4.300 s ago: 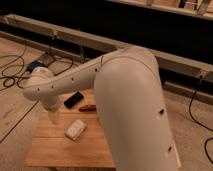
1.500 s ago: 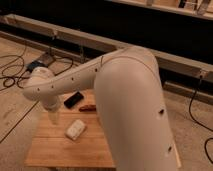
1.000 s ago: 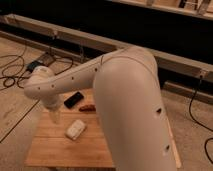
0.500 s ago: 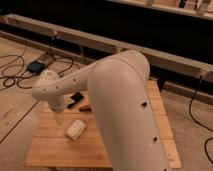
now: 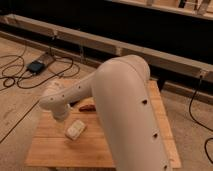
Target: Place the white sponge in the ceramic bowl
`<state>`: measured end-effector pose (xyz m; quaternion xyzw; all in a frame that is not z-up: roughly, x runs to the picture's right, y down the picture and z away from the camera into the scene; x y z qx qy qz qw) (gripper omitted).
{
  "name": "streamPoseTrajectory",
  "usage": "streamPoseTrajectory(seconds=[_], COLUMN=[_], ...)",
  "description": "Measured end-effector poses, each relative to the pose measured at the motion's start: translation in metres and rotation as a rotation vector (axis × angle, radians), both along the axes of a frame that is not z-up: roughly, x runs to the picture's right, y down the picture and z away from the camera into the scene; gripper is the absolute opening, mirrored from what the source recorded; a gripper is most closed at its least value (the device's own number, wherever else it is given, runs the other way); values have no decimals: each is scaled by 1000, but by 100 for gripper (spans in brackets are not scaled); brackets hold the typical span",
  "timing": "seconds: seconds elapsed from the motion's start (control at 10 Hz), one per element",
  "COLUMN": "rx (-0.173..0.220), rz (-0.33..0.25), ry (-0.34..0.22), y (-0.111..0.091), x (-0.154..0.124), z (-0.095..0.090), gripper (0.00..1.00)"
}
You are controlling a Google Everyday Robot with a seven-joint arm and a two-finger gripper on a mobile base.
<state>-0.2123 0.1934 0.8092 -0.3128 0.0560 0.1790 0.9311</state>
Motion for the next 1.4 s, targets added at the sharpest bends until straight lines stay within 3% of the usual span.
streamPoseTrajectory(seconds=[0.4, 1.0, 1.1, 1.4], rx=[-12, -28, -26, -26], rz=[54, 54, 48, 31], ry=[42, 55, 61, 97], y=[21, 43, 47, 55], x=[31, 28, 27, 33], z=[8, 12, 13, 15], gripper=[80, 79, 73, 42])
